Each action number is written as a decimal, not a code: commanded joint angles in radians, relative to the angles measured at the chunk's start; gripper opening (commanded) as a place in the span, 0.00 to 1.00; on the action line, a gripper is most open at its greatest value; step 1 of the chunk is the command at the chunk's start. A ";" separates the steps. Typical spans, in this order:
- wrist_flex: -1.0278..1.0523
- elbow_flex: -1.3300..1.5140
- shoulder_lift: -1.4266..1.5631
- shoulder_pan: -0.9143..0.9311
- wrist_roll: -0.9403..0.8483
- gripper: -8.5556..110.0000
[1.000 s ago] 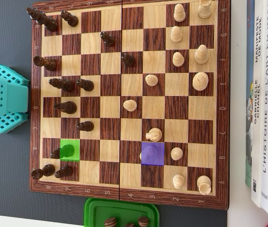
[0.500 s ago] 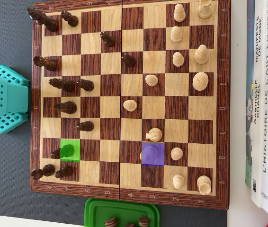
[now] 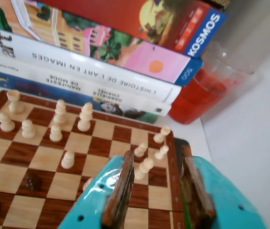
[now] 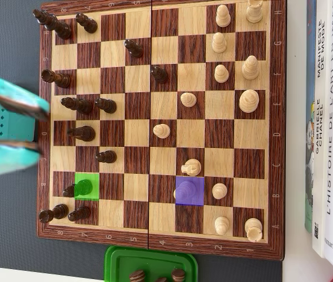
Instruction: Play chess
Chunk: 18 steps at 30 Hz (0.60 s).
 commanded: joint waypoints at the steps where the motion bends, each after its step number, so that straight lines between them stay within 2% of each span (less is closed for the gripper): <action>1: 0.092 -0.132 -0.087 0.035 -0.005 0.20; 12: 0.555 -0.414 -0.394 0.195 -0.006 0.20; 18: 0.744 -0.545 -0.583 0.298 -0.094 0.20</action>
